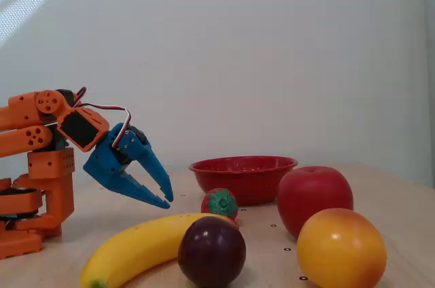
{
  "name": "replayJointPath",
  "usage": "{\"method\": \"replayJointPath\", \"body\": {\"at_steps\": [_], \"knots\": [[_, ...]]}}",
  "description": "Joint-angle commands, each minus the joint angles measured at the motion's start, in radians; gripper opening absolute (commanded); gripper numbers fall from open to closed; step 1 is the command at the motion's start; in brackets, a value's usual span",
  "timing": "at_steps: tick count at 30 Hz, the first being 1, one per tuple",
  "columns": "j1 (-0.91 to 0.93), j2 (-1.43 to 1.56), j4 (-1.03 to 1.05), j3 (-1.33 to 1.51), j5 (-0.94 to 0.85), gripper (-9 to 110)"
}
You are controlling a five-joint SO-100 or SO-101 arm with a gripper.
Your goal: Put the plum in the red bowl.
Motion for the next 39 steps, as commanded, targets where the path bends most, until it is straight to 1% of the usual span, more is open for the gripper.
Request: {"method": "replayJointPath", "body": {"at_steps": [1,13,23,29,35,39], "knots": [[-0.009,0.005,0.057,-0.025,-0.020,0],[-0.017,-0.002,0.058,-0.028,-0.015,0],[-0.032,-0.219,0.063,-0.202,-0.003,0],[-0.055,-0.419,0.118,-0.403,0.018,0],[-0.120,-0.727,0.273,-0.729,0.061,0],[-0.192,-0.913,0.339,-0.943,0.067,0]]}}
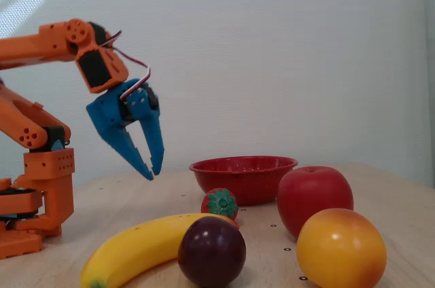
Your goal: Put the plum in the red bowl.
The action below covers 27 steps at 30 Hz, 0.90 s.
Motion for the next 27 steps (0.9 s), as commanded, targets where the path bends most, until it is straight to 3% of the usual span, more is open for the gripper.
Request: {"method": "replayJointPath", "body": {"at_steps": [1,6,19,27], "knots": [[-0.064,-0.092,0.046,-0.206,0.028,0],[-0.149,-0.232,0.123,-0.400,0.094,1],[-0.359,-0.762,0.413,-0.937,0.247,34],[-0.440,-1.023,0.459,-1.140,0.376,45]]}}
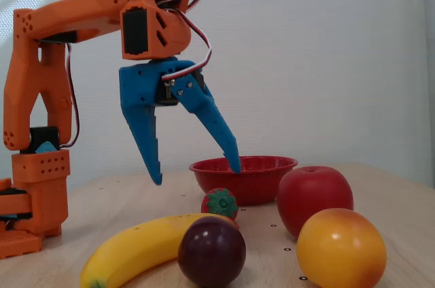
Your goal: Put the plum in the red bowl.
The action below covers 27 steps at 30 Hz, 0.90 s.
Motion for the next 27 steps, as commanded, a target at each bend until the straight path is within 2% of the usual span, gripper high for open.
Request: {"method": "replayJointPath", "body": {"at_steps": [1,11,27], "knots": [[-0.051,-0.006,0.020,-0.103,0.051,46],[-0.078,-0.186,0.017,-0.265,0.167,50],[-0.098,-0.325,-0.008,-0.336,0.298,52]]}}
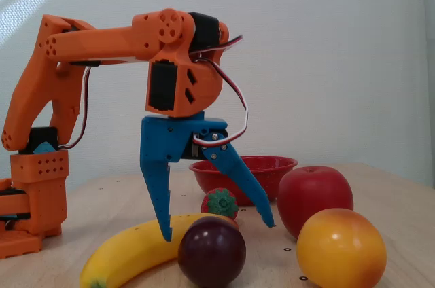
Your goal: Put the plum in the red bowl.
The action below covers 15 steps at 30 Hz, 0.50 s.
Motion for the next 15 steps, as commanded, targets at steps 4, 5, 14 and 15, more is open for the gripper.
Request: {"method": "replayJointPath", "body": {"at_steps": [4,5,14,15], "knots": [[-0.069,0.032,-0.017,-0.081,0.078,52],[-0.071,0.028,-0.017,-0.081,0.086,52],[-0.074,-0.003,-0.029,-0.091,0.121,52],[-0.071,-0.006,-0.031,-0.094,0.121,52]]}}
